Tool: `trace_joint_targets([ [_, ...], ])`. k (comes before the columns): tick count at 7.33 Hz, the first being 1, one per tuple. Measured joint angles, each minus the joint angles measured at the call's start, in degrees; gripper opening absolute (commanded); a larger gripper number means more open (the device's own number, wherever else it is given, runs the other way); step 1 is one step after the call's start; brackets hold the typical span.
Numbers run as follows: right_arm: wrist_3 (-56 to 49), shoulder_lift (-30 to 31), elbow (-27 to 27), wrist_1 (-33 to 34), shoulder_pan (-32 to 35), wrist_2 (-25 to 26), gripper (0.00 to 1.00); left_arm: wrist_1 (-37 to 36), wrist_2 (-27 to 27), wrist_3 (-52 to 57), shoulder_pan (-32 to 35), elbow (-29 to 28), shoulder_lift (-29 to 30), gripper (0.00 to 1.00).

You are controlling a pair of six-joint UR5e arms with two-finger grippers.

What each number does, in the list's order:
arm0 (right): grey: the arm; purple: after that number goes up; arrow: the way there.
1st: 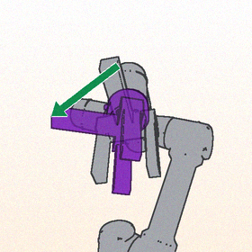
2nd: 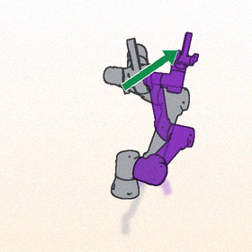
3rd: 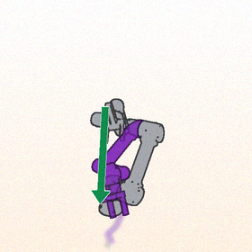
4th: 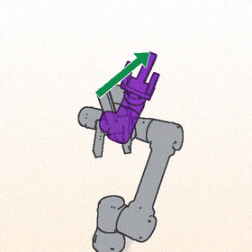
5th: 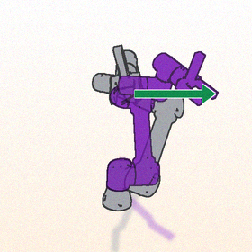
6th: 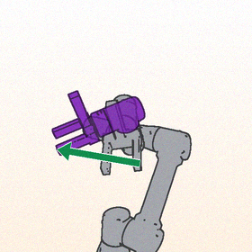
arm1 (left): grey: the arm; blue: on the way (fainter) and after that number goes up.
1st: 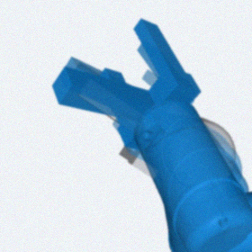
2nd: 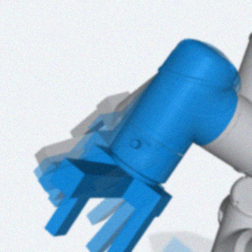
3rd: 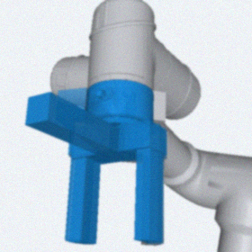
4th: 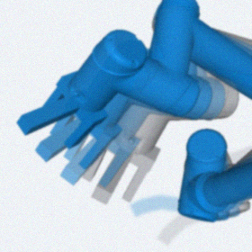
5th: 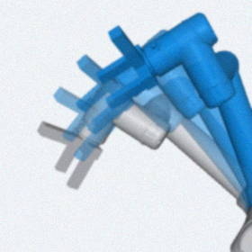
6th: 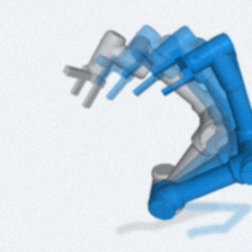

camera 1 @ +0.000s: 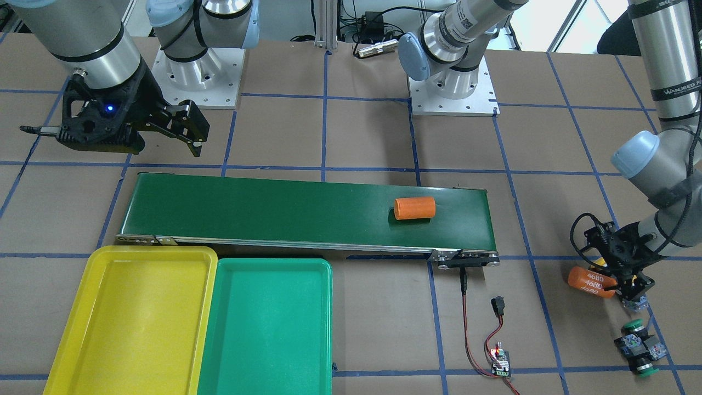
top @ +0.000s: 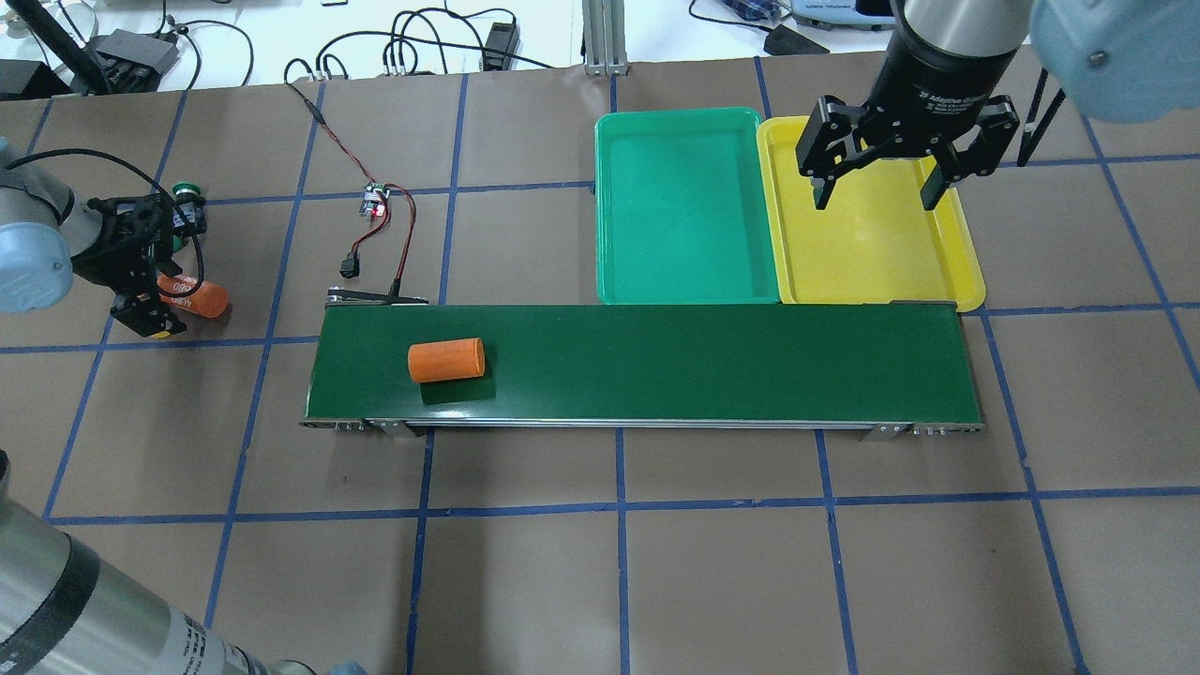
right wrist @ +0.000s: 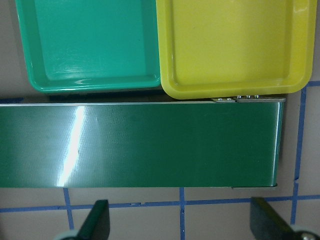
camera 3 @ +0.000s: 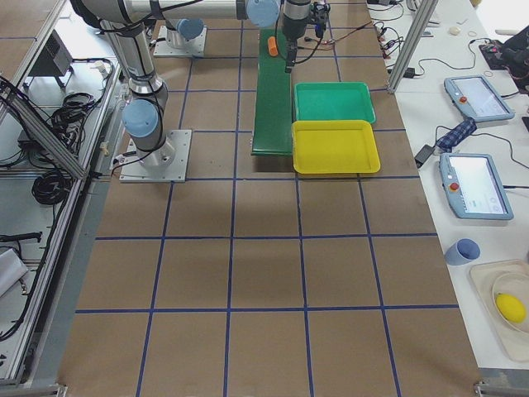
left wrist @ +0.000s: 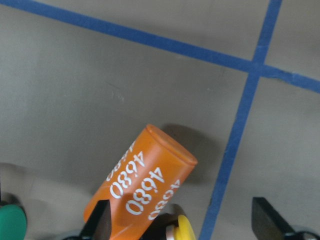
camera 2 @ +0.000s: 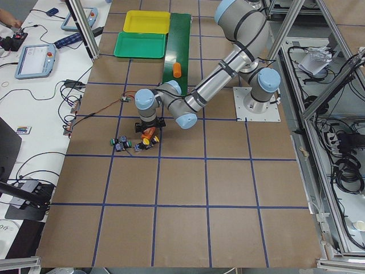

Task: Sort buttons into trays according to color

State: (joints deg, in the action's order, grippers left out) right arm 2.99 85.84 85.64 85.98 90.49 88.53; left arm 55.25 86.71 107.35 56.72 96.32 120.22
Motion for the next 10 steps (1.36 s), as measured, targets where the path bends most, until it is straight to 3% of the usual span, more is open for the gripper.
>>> trace_joint_targets([
  [6,-0.5,0.0,0.5,0.3,0.4,0.4,1.0,-1.1,-0.5,2.5,2.9,-1.4,1.0,1.0],
  [9,-7.8,1.3,6.6,2.2,-0.6,0.6,1.0,-1.6,-0.6,3.0,2.7,-1.8,2.2,1.0],
  [10,-10.3,2.2,9.2,3.9,-1.2,0.6,0.99,-1.7,-1.0,2.9,2.6,-1.8,2.7,0.85],
])
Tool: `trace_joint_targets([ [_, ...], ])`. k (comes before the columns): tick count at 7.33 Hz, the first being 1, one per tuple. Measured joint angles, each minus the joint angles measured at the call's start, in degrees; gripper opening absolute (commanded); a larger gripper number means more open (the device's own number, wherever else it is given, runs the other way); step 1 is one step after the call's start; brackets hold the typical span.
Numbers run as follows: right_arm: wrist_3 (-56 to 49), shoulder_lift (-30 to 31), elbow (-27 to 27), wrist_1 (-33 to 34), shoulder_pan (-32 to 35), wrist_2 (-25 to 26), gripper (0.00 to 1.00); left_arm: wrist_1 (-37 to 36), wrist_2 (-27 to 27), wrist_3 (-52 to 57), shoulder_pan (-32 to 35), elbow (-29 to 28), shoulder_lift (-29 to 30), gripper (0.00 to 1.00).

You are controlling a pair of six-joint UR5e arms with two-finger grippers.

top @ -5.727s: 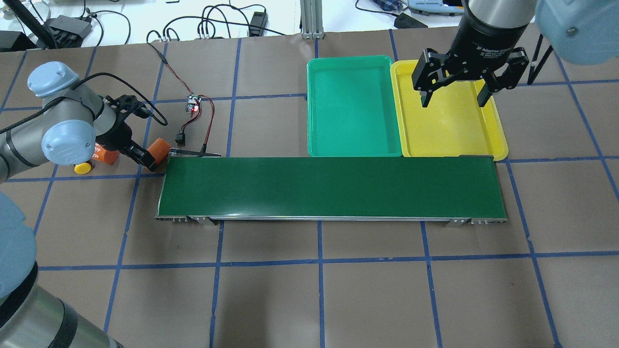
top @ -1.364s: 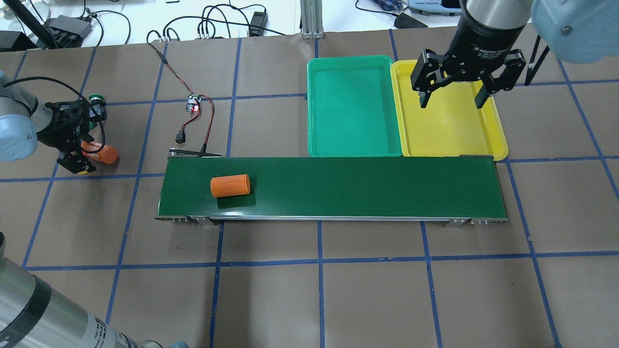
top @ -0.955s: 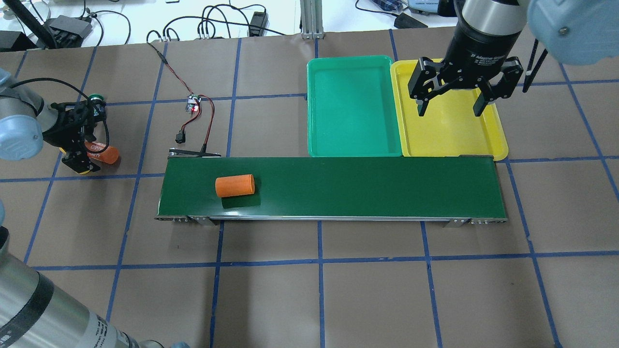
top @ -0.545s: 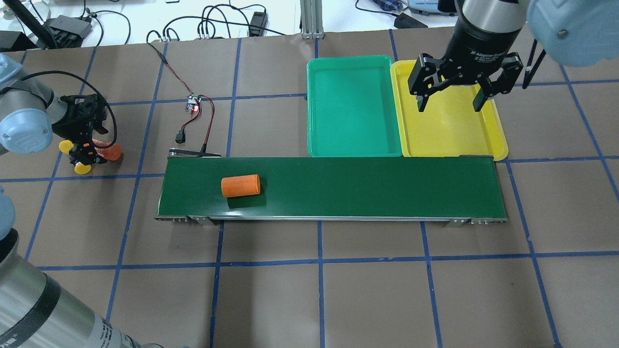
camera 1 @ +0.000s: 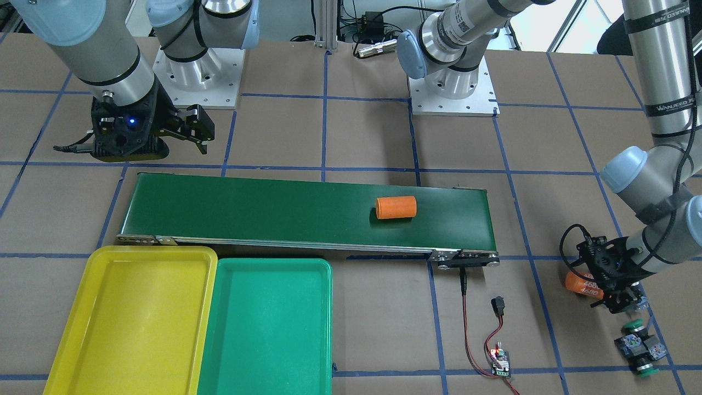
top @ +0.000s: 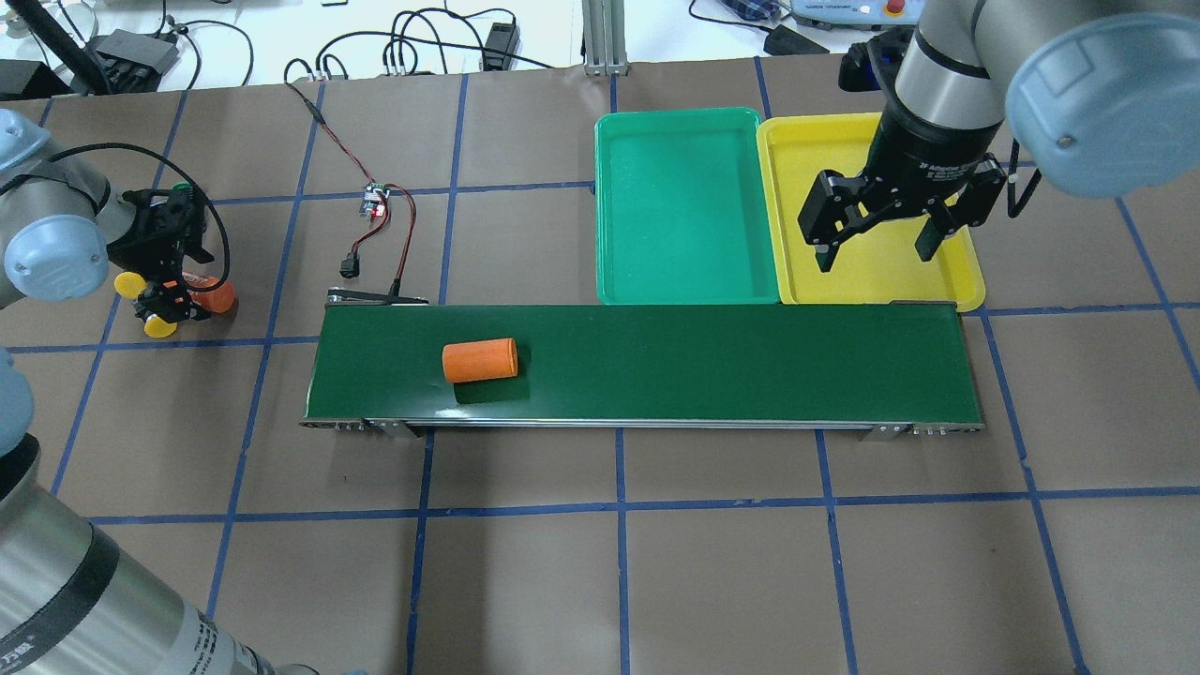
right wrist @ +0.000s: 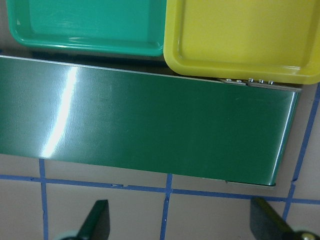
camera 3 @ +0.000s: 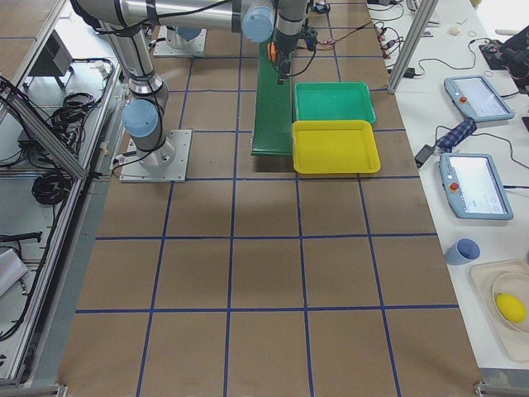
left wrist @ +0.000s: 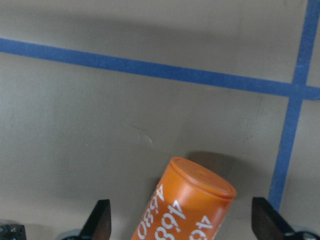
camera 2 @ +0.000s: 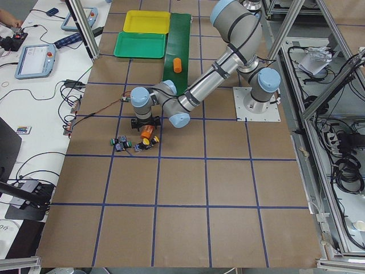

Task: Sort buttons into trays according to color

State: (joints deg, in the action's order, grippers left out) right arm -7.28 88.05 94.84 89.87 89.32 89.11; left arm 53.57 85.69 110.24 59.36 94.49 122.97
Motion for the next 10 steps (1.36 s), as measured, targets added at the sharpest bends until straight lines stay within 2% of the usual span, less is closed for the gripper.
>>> trace_joint_targets([
  [1,-2.9,0.9,2.8,2.2,-0.7,0.0,0.96,0.0,-1.2,-0.2,-0.1,0.0,0.4,0.4],
  [2,-6.4,2.0,6.0,4.4,-1.8,0.0,0.96,0.0,-2.4,-0.3,-0.2,0.1,0.7,0.42],
  [3,-10.2,3.2,9.5,7.1,-3.4,-0.1,0.96,0.3,-3.0,-0.6,-0.7,0.4,0.8,0.69],
  [4,-14.1,4.1,13.0,10.5,-5.2,-0.1,0.95,1.0,-3.0,-0.8,-1.1,0.3,0.6,0.63],
  [5,-16.9,4.6,15.9,13.4,-6.8,-0.2,0.93,2.0,-3.1,-1.1,-1.3,0.2,0.0,0.54],
  [6,-18.7,4.8,17.8,15.2,-7.6,-0.3,0.93,2.5,-3.1,-1.1,-1.5,0.1,-0.2,0.25],
  [7,-21.9,5.0,19.0,16.4,-7.9,-0.3,0.93,2.8,-3.2,-1.1,-1.5,0.0,-0.5,0.0],
  [10,-41.1,5.2,21.4,21.5,-8.6,-0.7,0.92,3.2,-3.3,-1.0,-1.2,0.0,-1.2,0.0],
])
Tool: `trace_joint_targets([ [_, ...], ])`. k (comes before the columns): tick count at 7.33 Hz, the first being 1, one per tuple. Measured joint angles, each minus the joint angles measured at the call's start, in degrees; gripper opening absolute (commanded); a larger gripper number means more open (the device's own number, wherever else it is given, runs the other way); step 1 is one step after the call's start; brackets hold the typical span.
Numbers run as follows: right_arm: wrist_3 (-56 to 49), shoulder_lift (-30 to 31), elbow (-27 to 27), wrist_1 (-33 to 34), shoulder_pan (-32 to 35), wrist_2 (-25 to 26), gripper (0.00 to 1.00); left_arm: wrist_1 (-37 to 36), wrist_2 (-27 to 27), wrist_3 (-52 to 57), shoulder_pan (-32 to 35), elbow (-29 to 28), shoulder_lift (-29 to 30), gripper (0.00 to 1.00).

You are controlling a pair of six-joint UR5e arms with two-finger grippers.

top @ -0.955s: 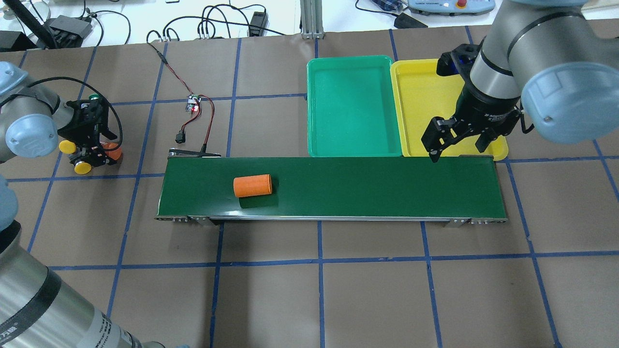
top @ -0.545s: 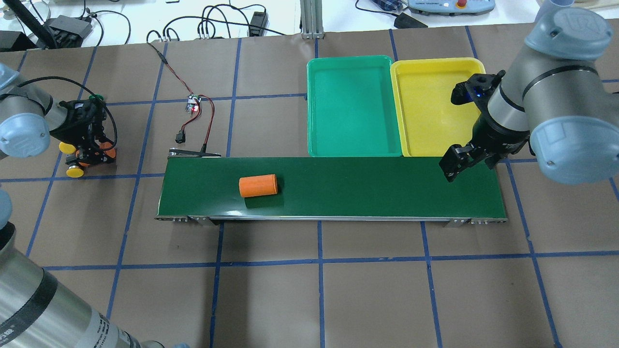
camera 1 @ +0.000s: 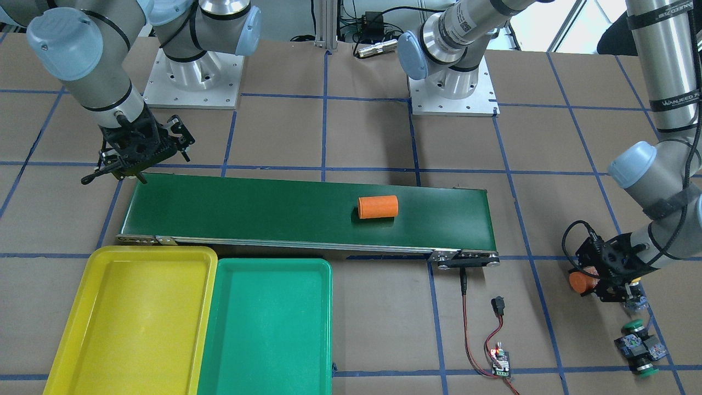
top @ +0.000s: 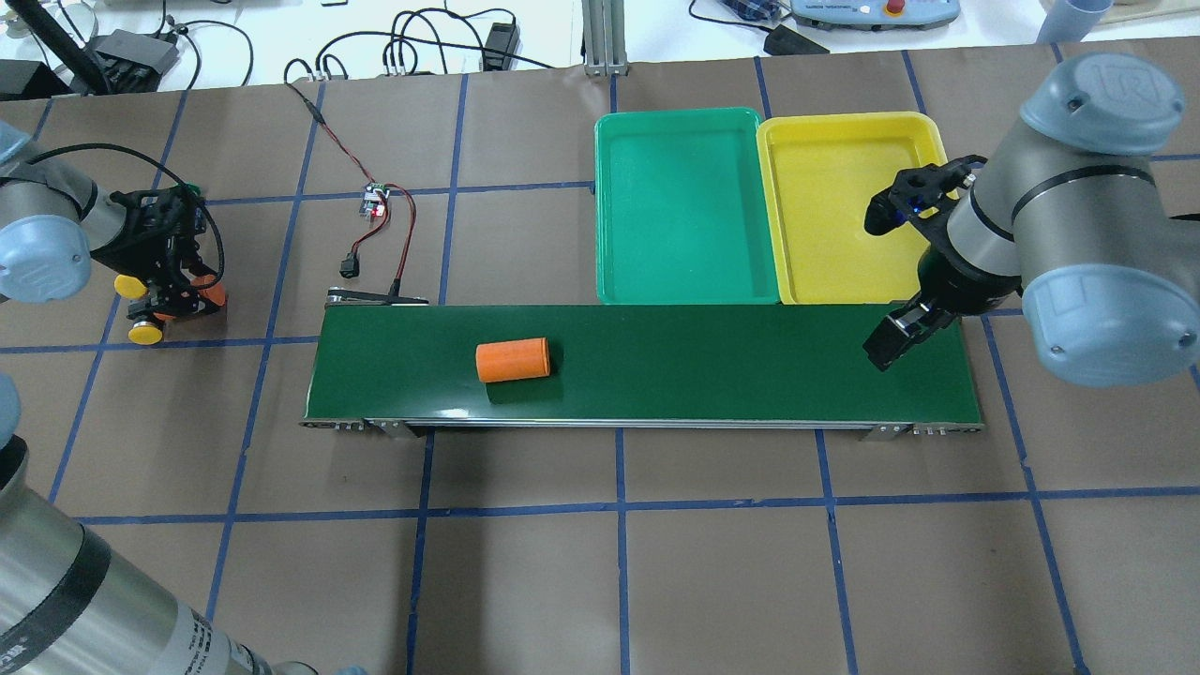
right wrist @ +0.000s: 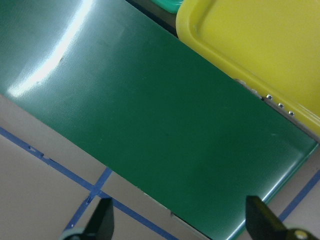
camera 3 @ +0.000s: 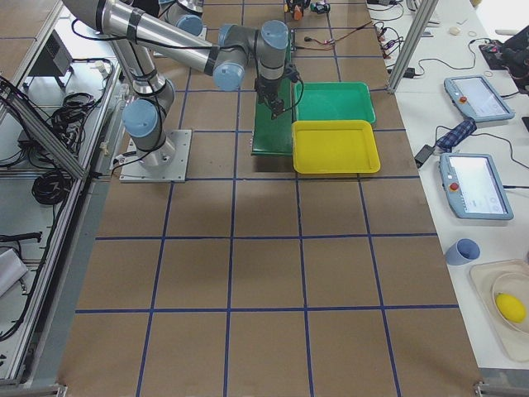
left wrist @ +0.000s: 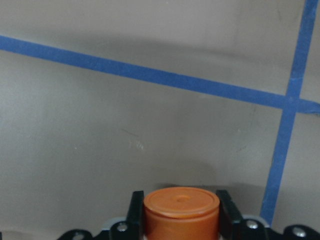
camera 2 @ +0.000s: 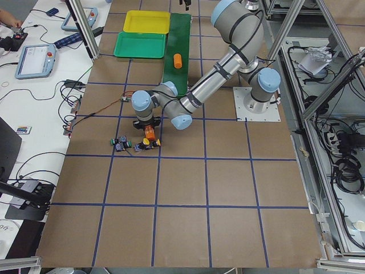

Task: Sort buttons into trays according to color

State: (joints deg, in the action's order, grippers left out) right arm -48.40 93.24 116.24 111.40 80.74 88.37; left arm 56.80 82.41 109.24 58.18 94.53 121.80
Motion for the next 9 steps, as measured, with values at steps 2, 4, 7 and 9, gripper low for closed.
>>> trace_joint_targets([
  [2,-16.3,0.0,3.7,6.8,-1.5,-0.2,0.9,1.7,0.1,-1.0,1.2,0.8,-2.5,0.0],
  [4,-30.3,-0.1,6.0,10.7,-2.0,-0.6,0.86,7.8,0.4,-6.4,7.2,2.7,-10.9,0.0],
  [7,-46.9,-0.9,8.0,15.1,-1.9,-1.5,1.0,10.1,0.5,-12.0,19.1,11.8,-23.4,0.0],
  [9,-54.4,-1.1,9.3,16.4,-1.8,-1.1,1.0,4.1,0.8,-15.2,23.4,19.6,-26.7,0.0],
])
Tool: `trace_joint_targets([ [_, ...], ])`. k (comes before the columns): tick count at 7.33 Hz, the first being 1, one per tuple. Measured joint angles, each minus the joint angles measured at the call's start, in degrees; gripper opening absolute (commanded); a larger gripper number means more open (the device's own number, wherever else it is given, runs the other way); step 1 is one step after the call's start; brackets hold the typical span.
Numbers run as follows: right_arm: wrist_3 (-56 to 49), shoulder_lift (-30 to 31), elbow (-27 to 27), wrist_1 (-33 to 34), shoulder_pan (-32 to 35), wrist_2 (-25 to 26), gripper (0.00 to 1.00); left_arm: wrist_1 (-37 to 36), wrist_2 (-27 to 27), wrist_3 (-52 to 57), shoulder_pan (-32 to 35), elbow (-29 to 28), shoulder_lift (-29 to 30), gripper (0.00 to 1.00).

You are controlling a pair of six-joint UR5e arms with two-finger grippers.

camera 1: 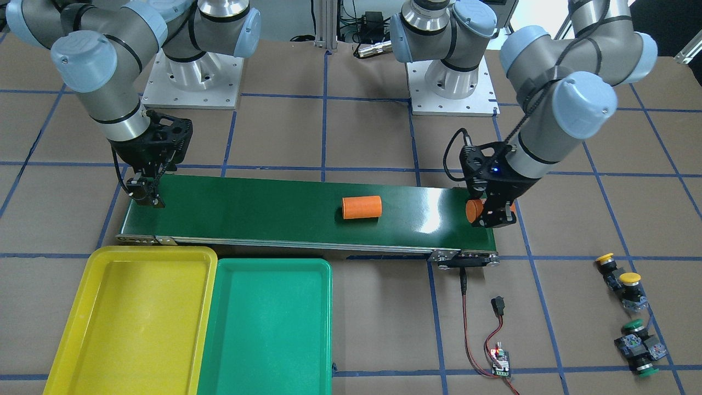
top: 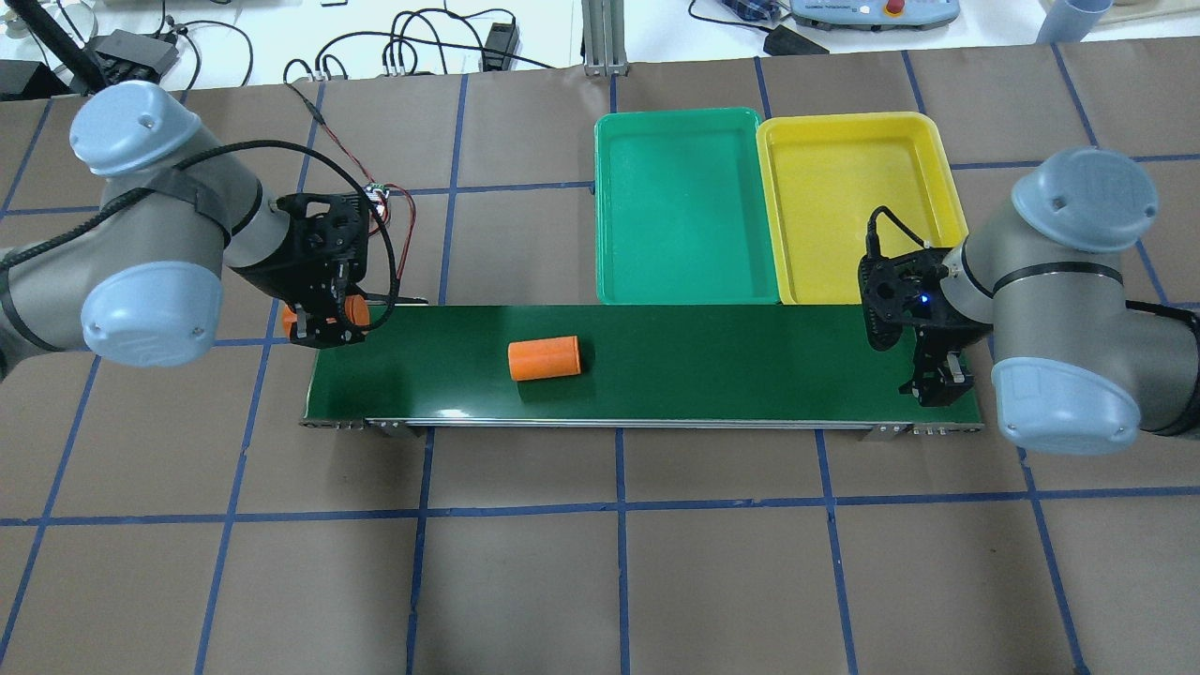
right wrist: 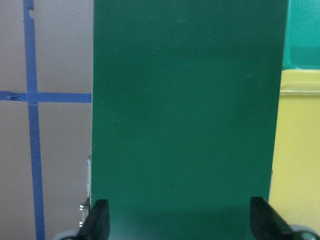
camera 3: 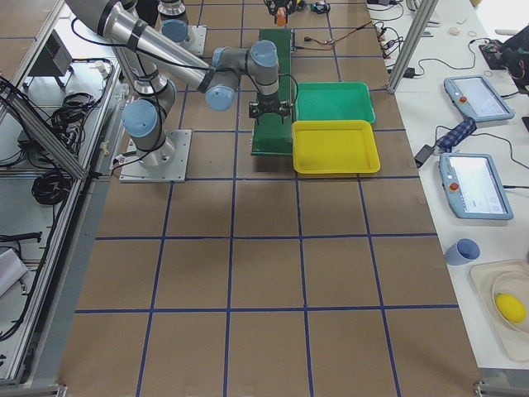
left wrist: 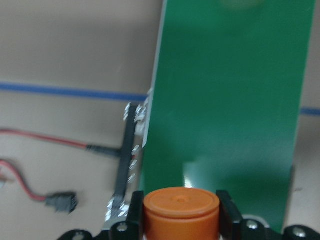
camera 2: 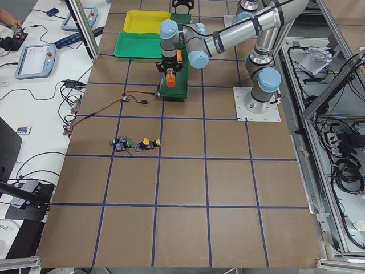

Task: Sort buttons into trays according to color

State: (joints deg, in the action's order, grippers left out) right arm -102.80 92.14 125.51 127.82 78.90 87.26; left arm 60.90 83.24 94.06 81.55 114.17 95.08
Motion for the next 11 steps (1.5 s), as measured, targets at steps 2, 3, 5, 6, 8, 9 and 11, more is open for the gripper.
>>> trace_joint_targets([
  [2,-2.7,-0.1,0.7,0.1,0.1,0.0,1.0,-6.6,-0.1,-1.6,1.8,6.3,-1.0,0.86],
  [3,-3.1,-0.1,0.8,0.1,0.1,0.0,1.0,-9.9,-0.5,-2.0,2.6,8.5,-1.1,1.0],
  [5,-2.9,-0.1,0.9,0.1,0.1,-0.1,1.0,-13.3,-1.5,-6.7,3.3,9.8,-1.4,1.0],
  [6,-2.9,-0.1,0.9,0.1,0.1,-0.1,1.0,-13.2,-1.1,-10.8,2.7,8.1,-1.4,1.0],
  [8,-2.8,-0.1,0.9,0.0,0.1,-0.1,1.0,-8.9,1.1,-14.5,-3.9,-0.7,0.9,1.0],
  [9,-2.8,-0.1,0.9,0.0,0.1,-0.1,1.0,-7.6,1.6,-15.2,-8.3,-6.1,3.4,1.0],
  [11,-2.8,-0.1,0.7,0.0,0.1,0.0,1.0,-6.9,3.0,-15.0,-14.6,-17.1,11.6,1.0],
])
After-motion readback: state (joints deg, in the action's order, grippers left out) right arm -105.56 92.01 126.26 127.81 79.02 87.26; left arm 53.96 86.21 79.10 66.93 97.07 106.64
